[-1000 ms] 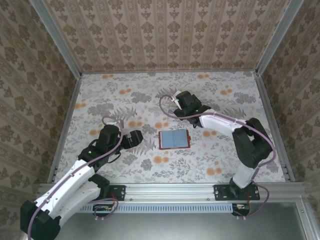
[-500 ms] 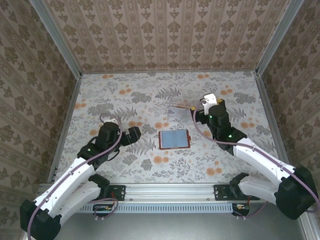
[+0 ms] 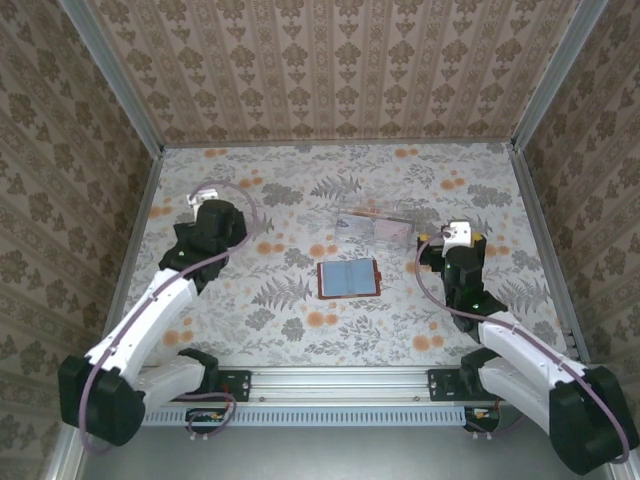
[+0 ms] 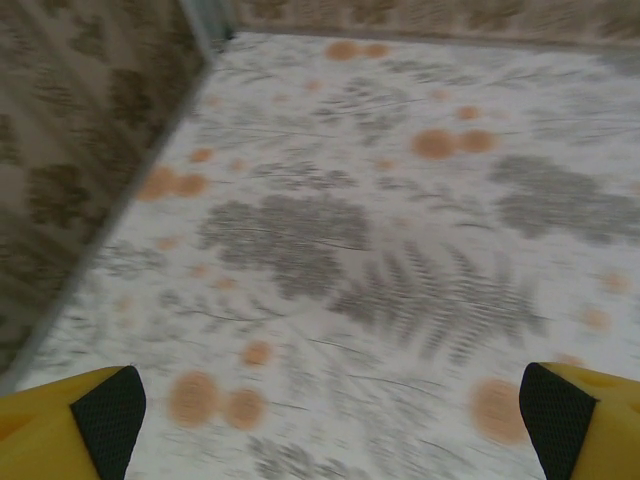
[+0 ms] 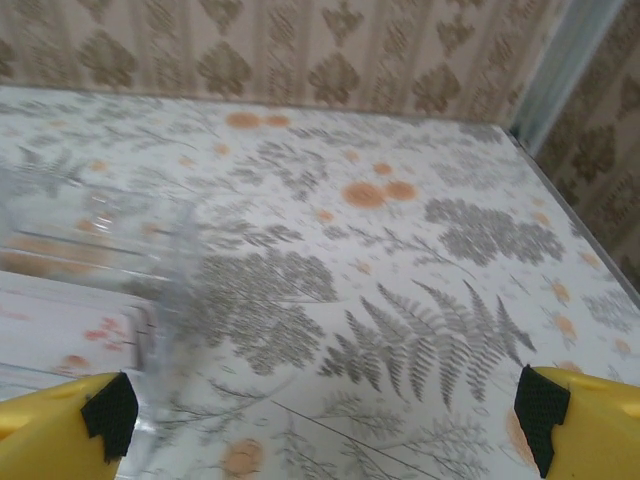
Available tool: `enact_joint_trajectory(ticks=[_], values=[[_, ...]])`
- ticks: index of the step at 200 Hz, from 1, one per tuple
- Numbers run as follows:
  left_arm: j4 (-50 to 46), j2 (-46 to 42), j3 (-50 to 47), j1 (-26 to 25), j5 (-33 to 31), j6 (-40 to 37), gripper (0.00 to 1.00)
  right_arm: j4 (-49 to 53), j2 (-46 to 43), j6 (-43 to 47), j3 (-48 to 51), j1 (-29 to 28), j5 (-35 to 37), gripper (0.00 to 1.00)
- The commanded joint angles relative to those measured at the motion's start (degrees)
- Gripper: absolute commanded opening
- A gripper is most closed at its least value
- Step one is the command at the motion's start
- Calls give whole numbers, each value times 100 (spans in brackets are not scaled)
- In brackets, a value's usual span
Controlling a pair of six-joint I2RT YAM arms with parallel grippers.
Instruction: Take the credit cards out of the card holder
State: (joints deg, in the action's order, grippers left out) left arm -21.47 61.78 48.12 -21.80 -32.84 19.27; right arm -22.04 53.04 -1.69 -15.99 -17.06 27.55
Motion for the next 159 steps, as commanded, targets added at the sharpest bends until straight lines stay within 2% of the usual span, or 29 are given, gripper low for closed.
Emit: enact_joint_trajectory(ticks=[1,25,51,70,94,114,128,150,159], values=[[423,433,-86,795,-65,-849,100,-937,480,-349,160,334,11,100],[1125,917,-461,1476,296,-954,100,-1707,1169,-400,149,612,-234,100],[2717,1265,-1195,1774,556,-1427,100,-2355,1848,-258,-40,789,-523,100],[3572,1428,-1483,1932,604,-1396,100,-2175,2100,-72,-313,879,-708,100],[4964,1580,-1984,1996,1146,-1394,100,-2494,2123,11,-175,1054,-1031,99],[6071,1821,-2406,2006,1263,-1494,100,-3095,2357,-63,-19,1300,-1295,100],[6520,2030,-2518,2018,1445,-1570,100,-3594,2621,-183,97,1481,-1472,100],[7056,2288,-2651,1979,2053,-1885,100,-4379,3546,-150,62,1583,-1823,100],[7296,2460,-2711,1958,2176,-1948,100,-3967,3486,-162,-69,1585,-1872,100]])
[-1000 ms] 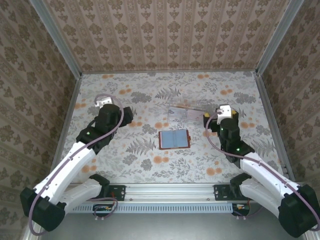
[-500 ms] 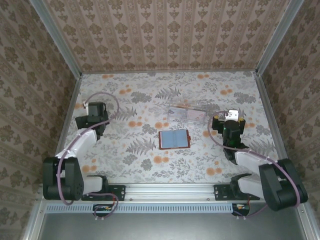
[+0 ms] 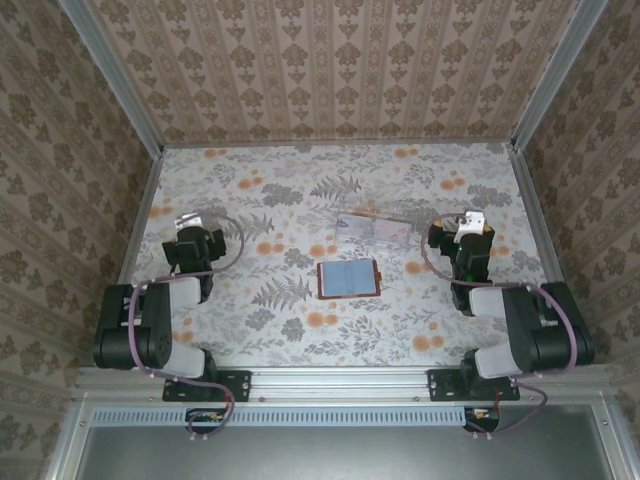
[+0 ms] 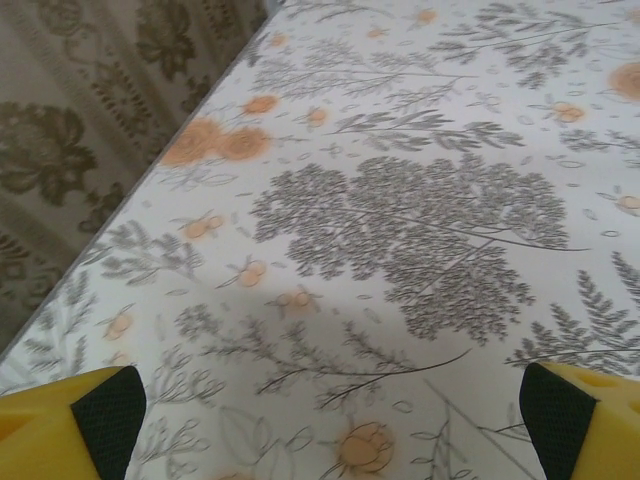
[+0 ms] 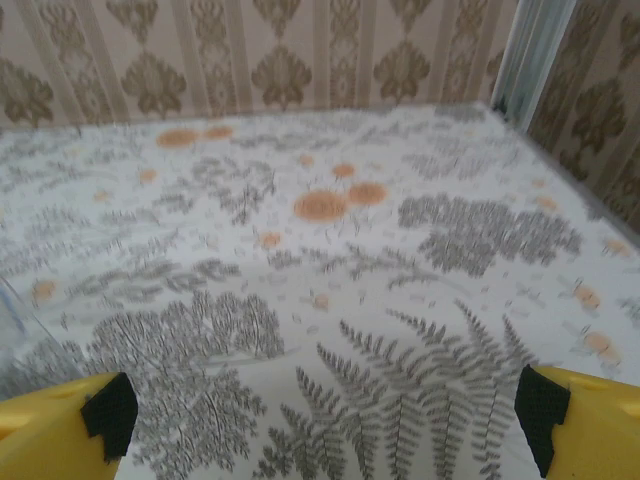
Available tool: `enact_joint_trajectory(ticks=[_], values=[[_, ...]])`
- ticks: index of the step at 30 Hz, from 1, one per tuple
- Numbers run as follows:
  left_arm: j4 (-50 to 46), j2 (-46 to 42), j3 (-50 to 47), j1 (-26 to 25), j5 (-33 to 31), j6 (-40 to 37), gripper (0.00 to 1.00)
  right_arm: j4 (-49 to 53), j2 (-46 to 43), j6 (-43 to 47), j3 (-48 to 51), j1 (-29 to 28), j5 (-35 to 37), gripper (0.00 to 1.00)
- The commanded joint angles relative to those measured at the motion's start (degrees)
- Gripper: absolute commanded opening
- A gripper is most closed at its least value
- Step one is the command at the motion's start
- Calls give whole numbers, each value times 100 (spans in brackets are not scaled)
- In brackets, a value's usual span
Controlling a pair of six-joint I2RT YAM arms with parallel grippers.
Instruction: Take the credit cards out of the card holder
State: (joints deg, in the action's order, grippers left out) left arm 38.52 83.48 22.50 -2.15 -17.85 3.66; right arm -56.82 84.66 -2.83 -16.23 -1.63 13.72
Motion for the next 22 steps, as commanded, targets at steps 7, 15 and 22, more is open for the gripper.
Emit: enact_joint_trajectory(ticks=[7,15,22], values=[[1336,466,-68,-167,425,-517,100,495,278,-81,-544,40,-370,100],[1356,467,-68,-184,431,-533,100,516,284,-69,-569,-58,-118,100],[1298,467,-52,-126,537,-507,100,569,293,-68,-593,-57,-124,100]])
